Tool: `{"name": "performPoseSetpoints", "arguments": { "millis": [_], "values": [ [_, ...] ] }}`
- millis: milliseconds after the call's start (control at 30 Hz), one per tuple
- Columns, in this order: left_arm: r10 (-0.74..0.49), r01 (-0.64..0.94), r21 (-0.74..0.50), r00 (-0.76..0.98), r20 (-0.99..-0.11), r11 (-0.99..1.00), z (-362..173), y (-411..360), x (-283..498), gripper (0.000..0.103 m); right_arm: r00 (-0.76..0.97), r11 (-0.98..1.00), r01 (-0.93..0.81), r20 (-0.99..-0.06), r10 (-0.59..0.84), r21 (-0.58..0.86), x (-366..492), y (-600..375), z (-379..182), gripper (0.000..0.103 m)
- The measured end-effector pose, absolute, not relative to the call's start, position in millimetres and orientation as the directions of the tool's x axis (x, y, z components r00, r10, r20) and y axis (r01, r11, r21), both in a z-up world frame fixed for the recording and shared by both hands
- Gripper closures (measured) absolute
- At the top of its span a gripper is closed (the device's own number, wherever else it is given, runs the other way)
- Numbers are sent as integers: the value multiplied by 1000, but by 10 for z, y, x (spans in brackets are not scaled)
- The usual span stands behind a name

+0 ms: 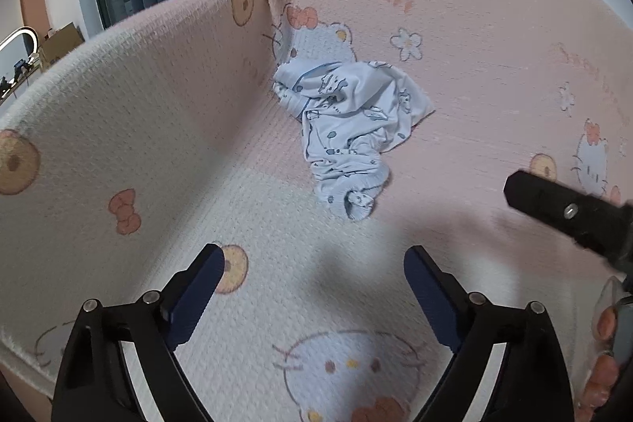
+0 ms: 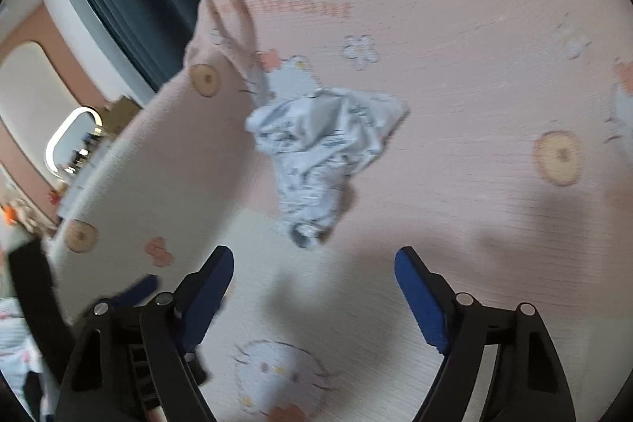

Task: Fold clothes
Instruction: 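Move both grippers toward the crumpled light-blue garment on the blanket, then grasp the garment's elastic waistband with the right gripper while the left gripper approaches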

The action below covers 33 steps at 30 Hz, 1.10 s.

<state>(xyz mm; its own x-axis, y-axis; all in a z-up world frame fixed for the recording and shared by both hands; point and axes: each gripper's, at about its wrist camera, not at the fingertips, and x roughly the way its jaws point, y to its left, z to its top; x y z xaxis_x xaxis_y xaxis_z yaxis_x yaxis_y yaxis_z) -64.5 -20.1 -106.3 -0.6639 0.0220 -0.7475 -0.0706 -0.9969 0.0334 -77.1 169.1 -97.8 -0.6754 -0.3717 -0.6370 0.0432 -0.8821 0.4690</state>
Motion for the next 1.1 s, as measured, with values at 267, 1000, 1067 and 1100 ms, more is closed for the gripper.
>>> {"name": "performPoseSetpoints", "arguments": {
  "millis": [267, 1000, 1067, 1100],
  "values": [
    [96, -128, -14, -662, -743, -992, -1327, -167, -942, 29, -649, -822, 68, -601, -466, 565, -1214, 1659, -1188, 77],
    [170, -110, -131, -555, -814, -985, -1984, -52, -1601, 29, -551, -591, -40, -511, -659, 806, -1691, 1795, -2235, 63],
    [167, -124, -118, -564, -808, -985, -2000, 4, -1625, 29, -550, -556, -56, -490, -676, 830, -1741, 1811, -2271, 63],
    [162, -133, -104, -574, -803, -986, -2002, 38, -1630, 29, -554, -532, -64, -473, -684, 844, -1765, 1830, -2293, 63]
  ]
}}
